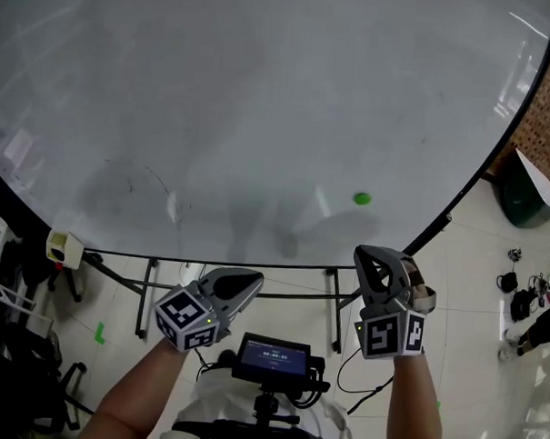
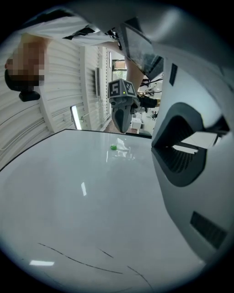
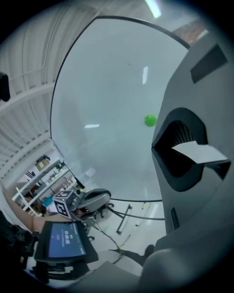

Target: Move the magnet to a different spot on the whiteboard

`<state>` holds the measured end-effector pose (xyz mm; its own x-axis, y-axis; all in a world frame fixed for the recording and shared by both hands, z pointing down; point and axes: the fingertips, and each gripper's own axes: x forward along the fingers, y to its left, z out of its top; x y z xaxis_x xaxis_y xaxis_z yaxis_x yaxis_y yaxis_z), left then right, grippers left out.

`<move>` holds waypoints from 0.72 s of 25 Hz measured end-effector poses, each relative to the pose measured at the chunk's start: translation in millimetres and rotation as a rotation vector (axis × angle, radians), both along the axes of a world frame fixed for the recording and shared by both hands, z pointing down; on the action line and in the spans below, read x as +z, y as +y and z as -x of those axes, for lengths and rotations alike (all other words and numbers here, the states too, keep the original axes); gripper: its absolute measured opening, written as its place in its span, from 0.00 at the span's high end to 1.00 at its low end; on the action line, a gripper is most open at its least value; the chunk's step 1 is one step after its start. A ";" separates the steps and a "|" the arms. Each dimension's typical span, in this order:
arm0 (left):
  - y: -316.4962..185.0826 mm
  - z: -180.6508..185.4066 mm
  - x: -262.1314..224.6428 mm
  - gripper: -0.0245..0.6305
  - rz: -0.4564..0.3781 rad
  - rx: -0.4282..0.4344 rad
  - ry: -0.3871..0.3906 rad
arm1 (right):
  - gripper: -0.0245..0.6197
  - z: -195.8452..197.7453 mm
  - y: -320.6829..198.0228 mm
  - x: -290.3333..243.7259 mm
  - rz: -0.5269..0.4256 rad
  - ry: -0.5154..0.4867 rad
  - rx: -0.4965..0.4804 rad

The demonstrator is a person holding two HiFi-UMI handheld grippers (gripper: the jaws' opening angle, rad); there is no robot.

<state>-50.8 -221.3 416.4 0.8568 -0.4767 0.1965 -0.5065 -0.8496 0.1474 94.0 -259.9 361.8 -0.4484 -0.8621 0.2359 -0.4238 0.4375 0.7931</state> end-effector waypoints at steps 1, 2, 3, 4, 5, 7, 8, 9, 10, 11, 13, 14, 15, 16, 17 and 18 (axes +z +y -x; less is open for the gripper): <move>-0.9 2.1 -0.5 0.94 0.000 0.008 0.005 | 0.95 0.8 -2.9 -0.7 -0.013 0.050 0.014; -2.2 4.6 -1.8 0.94 0.001 0.010 0.015 | 0.95 1.3 -5.5 -1.0 -0.023 0.095 0.027; -3.4 7.0 -2.2 0.94 0.003 0.009 0.026 | 0.95 1.4 -7.8 -0.6 -0.027 0.133 0.038; -4.2 9.0 -1.0 0.94 0.006 0.007 0.035 | 0.95 1.0 -10.3 0.4 -0.026 0.164 0.047; -4.6 11.0 0.7 0.94 0.009 0.006 0.040 | 0.95 0.5 -13.1 1.4 -0.023 0.188 0.055; -6.6 16.1 2.3 0.94 0.010 0.007 0.042 | 0.93 0.8 -20.6 1.2 -0.024 0.219 0.073; -8.5 18.6 2.1 0.94 0.008 0.009 0.042 | 0.91 0.6 -24.7 -0.3 -0.030 0.229 0.085; -10.6 20.7 1.7 0.94 0.005 0.012 0.042 | 0.89 -0.4 -28.9 -2.5 -0.038 0.239 0.098; -12.6 22.5 1.6 0.94 0.004 0.012 0.043 | 0.87 -2.1 -33.1 -5.1 -0.047 0.249 0.113; -14.2 24.4 2.1 0.94 0.004 0.010 0.046 | 0.86 -4.0 -37.1 -7.8 -0.057 0.258 0.127; -15.9 28.8 3.5 0.94 0.009 0.003 0.052 | 0.83 -6.4 -44.2 -13.7 -0.075 0.279 0.151; -16.4 31.1 3.8 0.94 0.011 0.001 0.053 | 0.82 -6.8 -47.4 -17.2 -0.084 0.290 0.161; -17.0 33.2 3.8 0.94 0.012 0.000 0.053 | 0.82 -6.6 -50.5 -20.8 -0.093 0.300 0.170; -18.0 35.2 3.6 0.94 0.013 0.000 0.053 | 0.81 -6.0 -53.7 -24.3 -0.102 0.309 0.178; -19.4 37.3 3.8 0.94 0.014 0.000 0.052 | 0.80 -5.0 -56.9 -27.0 -0.109 0.315 0.185; -21.2 39.4 4.6 0.94 0.017 -0.002 0.052 | 0.79 -3.4 -60.0 -28.5 -0.114 0.317 0.192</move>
<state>-90.3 -242.5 421.0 0.8653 -0.4751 0.1596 -0.4992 -0.8458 0.1883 97.4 -319.9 333.3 -0.1960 -0.9522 0.2344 -0.2152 0.2750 0.9371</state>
